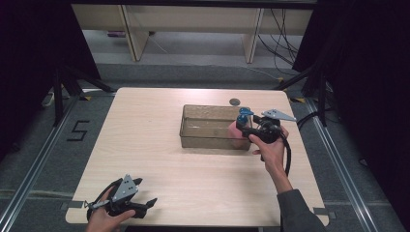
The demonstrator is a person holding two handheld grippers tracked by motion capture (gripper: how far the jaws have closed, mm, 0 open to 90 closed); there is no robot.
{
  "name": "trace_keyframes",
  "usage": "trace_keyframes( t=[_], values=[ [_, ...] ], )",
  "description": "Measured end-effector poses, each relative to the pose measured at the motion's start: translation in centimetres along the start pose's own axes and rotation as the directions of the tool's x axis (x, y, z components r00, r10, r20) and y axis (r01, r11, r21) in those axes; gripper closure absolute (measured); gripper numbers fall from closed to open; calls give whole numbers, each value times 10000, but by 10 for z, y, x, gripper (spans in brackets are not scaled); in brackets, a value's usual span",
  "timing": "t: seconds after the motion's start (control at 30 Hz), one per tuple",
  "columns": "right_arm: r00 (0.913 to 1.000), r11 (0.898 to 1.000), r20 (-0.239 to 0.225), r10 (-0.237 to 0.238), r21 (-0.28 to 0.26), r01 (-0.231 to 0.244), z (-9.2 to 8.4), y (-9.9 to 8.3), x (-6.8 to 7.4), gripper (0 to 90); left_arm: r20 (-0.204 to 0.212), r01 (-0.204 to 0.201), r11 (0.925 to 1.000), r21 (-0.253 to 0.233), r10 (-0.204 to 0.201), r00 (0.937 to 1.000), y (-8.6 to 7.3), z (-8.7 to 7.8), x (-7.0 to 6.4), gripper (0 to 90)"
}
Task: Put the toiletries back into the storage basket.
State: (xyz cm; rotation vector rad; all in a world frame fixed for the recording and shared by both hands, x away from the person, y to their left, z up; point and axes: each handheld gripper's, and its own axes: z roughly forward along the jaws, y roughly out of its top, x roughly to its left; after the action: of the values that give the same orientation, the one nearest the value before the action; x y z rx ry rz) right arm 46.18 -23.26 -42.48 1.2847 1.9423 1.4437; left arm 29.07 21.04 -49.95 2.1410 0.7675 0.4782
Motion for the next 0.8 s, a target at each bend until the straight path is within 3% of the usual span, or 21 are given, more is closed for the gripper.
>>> trace_keyframes(
  t=[0.1,0.13,0.17,0.2,0.3,0.43,0.47,0.5,0.53,0.57,0.67,0.7,0.77,0.8],
  values=[
    [9999,10000,121,63,-78,-62,-4,-2,2,200,-5,-107,9999,2,107,9999,1,0,2,152],
    [9995,9997,208,-220,-93,222,-5,-2,1,200,-28,-46,10000,3,46,10000,1,0,1,152],
    [9998,10000,213,10,-85,-8,-6,-3,3,200,-38,-65,9999,-93,64,10000,0,0,1,152],
    [9994,9998,291,-195,-87,198,-8,-3,1,200,71,163,9997,-174,-161,9998,0,1,-1,152],
    [9995,9998,228,205,-41,-204,-12,-5,5,197,-24,-109,9999,-40,108,9999,1,0,1,152],
    [9997,9998,237,-8,-190,13,-16,-6,5,198,-183,-35,9999,-102,33,9998,0,0,1,151],
    [9993,9996,234,283,-90,-281,-18,-7,7,199,-44,201,9994,-276,-202,9998,0,1,-1,152],
    [9994,9999,314,-110,-123,113,-19,-7,5,198,0,325,9991,-280,-325,9995,0,1,-2,152],
    [9996,9995,172,222,-218,-218,-19,-8,8,198,1,253,9994,-223,-253,9997,0,1,-1,151],
    [9998,9998,179,-6,-206,10,-20,-9,7,198,-46,138,9998,-164,-138,9999,0,1,0,152],
    [9999,9997,65,132,-227,-130,-22,-12,10,198,-47,-62,9999,-86,61,10000,1,0,1,152],
    [9999,9998,58,106,-182,-105,-23,-12,10,197,-58,213,9995,-239,-215,9998,1,1,0,152],
    [10000,9999,94,7,-146,-5,-25,-14,10,197,-127,117,9998,-181,-119,9998,1,1,1,152],
    [9996,9995,116,263,-184,-261,-26,-16,11,197,-135,104,9998,-168,-106,9999,1,1,1,151]
  ],
)
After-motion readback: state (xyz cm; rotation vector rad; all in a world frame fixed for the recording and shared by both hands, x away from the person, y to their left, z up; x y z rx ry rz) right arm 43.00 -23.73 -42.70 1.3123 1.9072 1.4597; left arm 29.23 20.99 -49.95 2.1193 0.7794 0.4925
